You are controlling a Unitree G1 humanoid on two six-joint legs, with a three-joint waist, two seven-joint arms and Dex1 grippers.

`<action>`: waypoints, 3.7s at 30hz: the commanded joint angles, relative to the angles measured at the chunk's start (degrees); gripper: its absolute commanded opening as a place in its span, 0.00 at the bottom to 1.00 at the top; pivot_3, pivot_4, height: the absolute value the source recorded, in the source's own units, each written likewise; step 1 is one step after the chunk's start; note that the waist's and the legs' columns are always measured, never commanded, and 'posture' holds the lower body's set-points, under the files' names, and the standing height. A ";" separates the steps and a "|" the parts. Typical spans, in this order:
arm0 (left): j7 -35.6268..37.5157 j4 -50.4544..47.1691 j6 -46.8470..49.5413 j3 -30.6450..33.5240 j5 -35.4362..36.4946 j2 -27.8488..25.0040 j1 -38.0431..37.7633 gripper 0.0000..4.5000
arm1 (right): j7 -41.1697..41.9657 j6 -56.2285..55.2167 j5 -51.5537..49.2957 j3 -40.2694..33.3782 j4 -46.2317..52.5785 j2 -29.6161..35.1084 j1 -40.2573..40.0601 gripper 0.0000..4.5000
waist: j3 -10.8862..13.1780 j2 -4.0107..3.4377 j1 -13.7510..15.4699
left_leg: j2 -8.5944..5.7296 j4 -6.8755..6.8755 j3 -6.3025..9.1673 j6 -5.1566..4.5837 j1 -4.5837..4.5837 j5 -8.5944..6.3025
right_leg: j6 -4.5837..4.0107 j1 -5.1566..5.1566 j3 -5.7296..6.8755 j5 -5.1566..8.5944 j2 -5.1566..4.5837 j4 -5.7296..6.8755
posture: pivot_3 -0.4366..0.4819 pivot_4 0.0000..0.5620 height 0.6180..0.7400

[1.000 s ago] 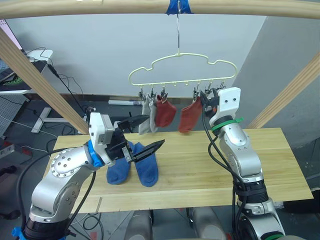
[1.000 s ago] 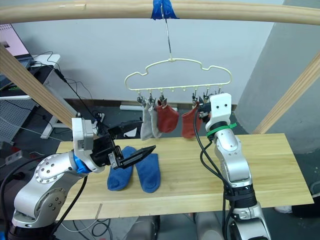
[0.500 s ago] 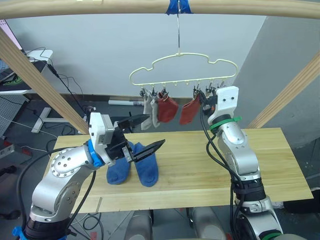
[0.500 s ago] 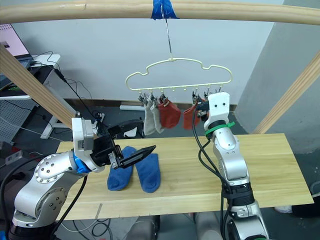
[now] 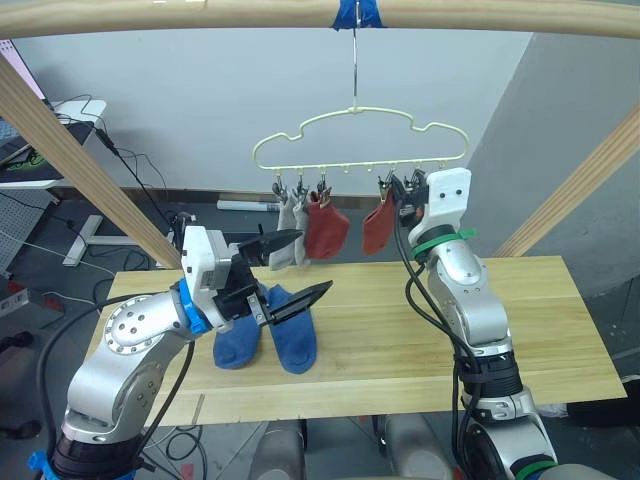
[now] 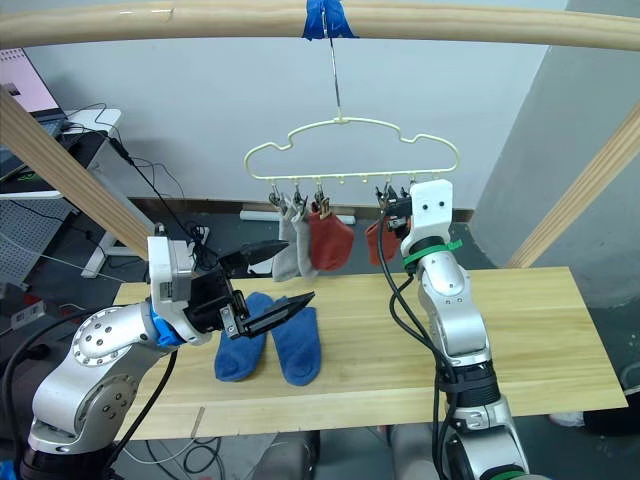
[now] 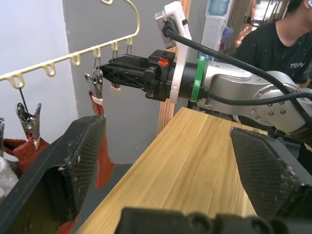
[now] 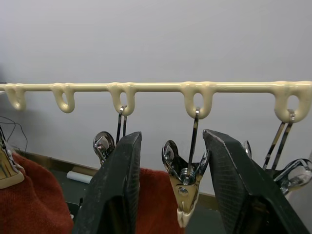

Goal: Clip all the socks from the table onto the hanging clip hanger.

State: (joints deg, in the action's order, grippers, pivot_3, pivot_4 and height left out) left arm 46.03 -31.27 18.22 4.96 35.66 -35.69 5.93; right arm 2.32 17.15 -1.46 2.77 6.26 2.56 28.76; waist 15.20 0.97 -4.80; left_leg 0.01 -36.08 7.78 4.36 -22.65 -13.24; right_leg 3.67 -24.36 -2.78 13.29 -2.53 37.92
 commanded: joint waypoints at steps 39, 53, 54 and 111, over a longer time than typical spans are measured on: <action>-1.15 -2.88 -0.49 0.17 -0.51 0.75 -1.14 1.00 | 0.53 2.40 -3.90 -4.00 1.07 0.13 1.90 0.01 | -0.05 0.01 0.03 | 0.00 0.00 0.01 0.00 0.02 0.00 | -0.01 0.00 0.01 0.00 0.00 0.03 | 0.44 0.37 1.00; -4.29 7.12 -0.24 -2.99 -14.33 -1.84 -6.22 1.00 | 24.78 36.82 -38.83 -14.57 10.52 17.27 3.08 0.01 | -0.05 0.00 -0.03 | 0.05 0.00 0.00 -0.03 0.07 -0.01 | 0.13 0.04 0.00 0.12 0.07 0.02 | 0.39 0.38 1.00; -5.10 11.49 0.25 -3.93 -16.66 -2.02 -6.57 1.00 | 28.09 36.76 -38.73 -13.00 9.98 19.81 3.61 0.01 | -0.05 0.00 -0.03 | 0.09 0.00 0.00 -0.03 0.07 0.00 | 0.15 0.04 0.00 0.12 0.12 0.02 | 0.39 0.38 1.00; 12.39 39.84 -31.59 -20.33 -34.93 -1.72 -1.71 0.14 | 24.39 36.06 -38.35 -12.97 5.70 22.85 8.17 0.01 | -0.12 -0.11 -1.72 | 0.56 0.00 -0.34 -0.08 0.02 0.02 | 0.09 0.02 0.08 0.11 0.37 -0.02 | 0.32 0.39 1.00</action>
State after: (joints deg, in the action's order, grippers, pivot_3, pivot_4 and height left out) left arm 58.18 9.06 -12.03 -15.46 0.31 -37.71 4.29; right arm 26.06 54.23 -39.52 -9.87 10.99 24.91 36.04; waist 15.08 0.87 -6.53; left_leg 0.58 -36.08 7.45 4.29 -22.65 -13.22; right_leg 3.76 -24.34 -2.70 13.40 -2.16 37.88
